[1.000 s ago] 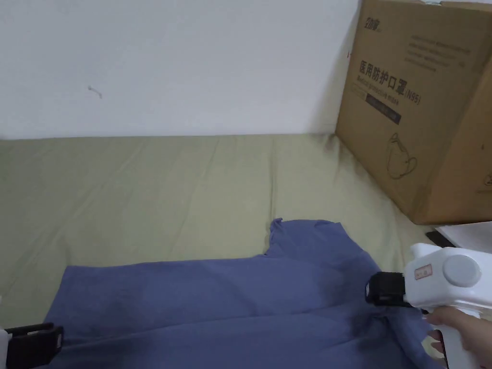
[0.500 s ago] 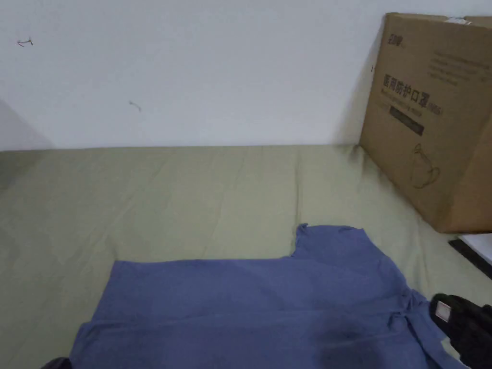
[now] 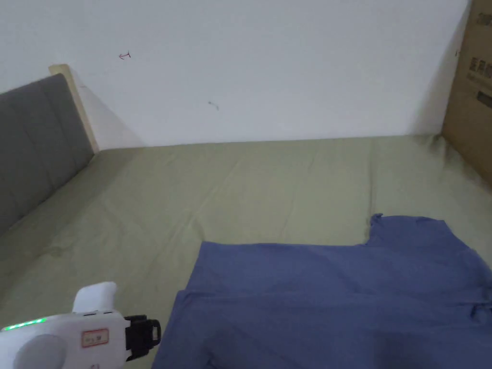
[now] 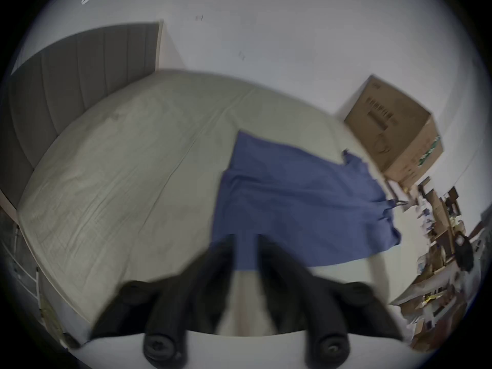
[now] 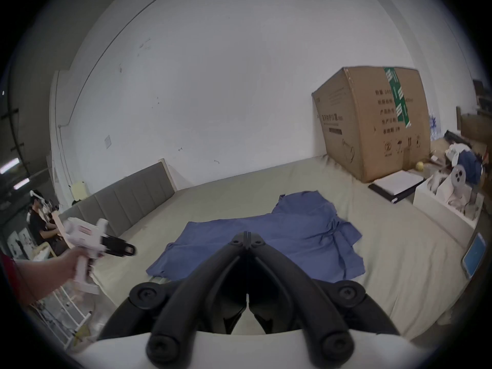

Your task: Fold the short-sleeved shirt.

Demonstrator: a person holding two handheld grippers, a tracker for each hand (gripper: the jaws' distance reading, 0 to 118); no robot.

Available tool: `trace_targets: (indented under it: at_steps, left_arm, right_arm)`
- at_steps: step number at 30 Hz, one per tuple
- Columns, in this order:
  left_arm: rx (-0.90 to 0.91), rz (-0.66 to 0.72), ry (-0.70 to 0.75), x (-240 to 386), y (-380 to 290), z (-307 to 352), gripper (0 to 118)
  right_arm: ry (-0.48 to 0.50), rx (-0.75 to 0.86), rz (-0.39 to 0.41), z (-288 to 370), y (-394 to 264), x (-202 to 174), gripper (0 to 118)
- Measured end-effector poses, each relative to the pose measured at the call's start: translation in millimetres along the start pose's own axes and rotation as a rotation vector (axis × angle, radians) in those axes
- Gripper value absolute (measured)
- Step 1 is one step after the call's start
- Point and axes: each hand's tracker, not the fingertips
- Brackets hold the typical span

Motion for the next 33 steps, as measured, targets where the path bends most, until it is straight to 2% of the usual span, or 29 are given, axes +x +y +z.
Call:
trace_targets:
  at_steps: [2, 3, 4, 7, 10, 14, 15, 17, 18, 20, 21, 22, 23, 26, 28, 30, 32, 33]
  left_arm:
    - [-0.050, -0.025, 0.095, -10.9, 6.1, -31.2, 71]
    - [-0.089, -0.021, 0.141, -15.6, 7.5, -46.8, 106]
    - [-0.100, -0.021, 0.173, -18.1, 0.2, -53.5, 115]
    - [-0.161, -0.023, 0.119, -30.0, 1.1, -97.1, 113]
    - [-0.256, -0.018, 0.174, -29.4, -11.2, -124.4, 113]
    - [-0.171, -0.098, 0.252, -6.8, -27.9, -121.7, 114]
    - [-0.148, -0.103, 0.240, -4.7, -31.3, -119.0, 109]
    - [-0.122, -0.135, 0.234, 11.6, -36.1, -101.7, 85]
    - [-0.104, -0.139, 0.212, 15.4, -38.6, -97.1, 70]
    - [-0.087, -0.162, 0.199, 24.3, -38.6, -85.3, 20]
    - [-0.085, -0.165, 0.131, 26.0, -39.7, -83.1, 9]
    - [-0.103, -0.163, 0.135, 28.7, -42.3, -83.4, 5]
    - [-0.117, -0.158, 0.096, 29.7, -43.8, -84.5, 5]
    - [-0.112, -0.155, 0.103, 23.9, -34.8, -82.8, 4]
    - [-0.095, -0.147, 0.101, 18.2, -27.8, -77.6, 4]
    - [-0.065, -0.164, 0.100, 17.5, -27.1, -68.0, 4]
    - [-0.037, -0.170, 0.086, 23.3, -24.8, -54.7, 4]
    - [-0.035, -0.162, 0.072, 25.0, -24.6, -50.8, 4]
  right_arm:
    - [0.006, -0.015, -0.041, -1.3, -3.0, 1.3, 0]
    - [0.009, -0.030, -0.053, -2.8, -4.3, 2.6, 0]
    - [0.006, -0.042, -0.054, -4.4, -5.8, 3.3, 0]
    - [-0.014, -0.090, -0.048, -10.6, -9.3, 4.5, 0]
    - [-0.014, -0.123, -0.045, -18.4, -11.0, 3.7, 0]
    - [-0.016, -0.142, -0.025, -29.1, -11.4, -2.8, 0]
    - [-0.014, -0.144, -0.023, -31.8, -11.5, -4.5, 0]
    - [-0.011, -0.146, -0.024, -36.7, -11.3, -7.1, 0]
    - [-0.009, -0.148, -0.028, -39.2, -10.7, -7.8, 0]
    - [-0.009, -0.152, -0.039, -37.3, -10.0, -6.8, 0]
    - [-0.007, -0.151, -0.047, -37.0, -8.7, -5.9, 0]
    - [-0.006, -0.149, -0.057, -36.1, -6.0, -4.0, 0]
    - [-0.006, -0.143, -0.066, -31.5, -25.2, 26.0, 0]
    - [-0.036, -0.096, -0.090, -27.8, -6.3, 56.3, 0]
    - [-0.110, -0.106, -0.112, -35.3, 14.2, 78.2, 0]
    - [-0.175, -0.185, -0.163, -50.1, 31.4, 116.8, 0]
    - [-0.178, -0.321, -0.234, -73.2, 40.8, 148.8, 1]
    - [-0.180, -0.322, -0.246, -78.6, 38.5, 161.8, 18]
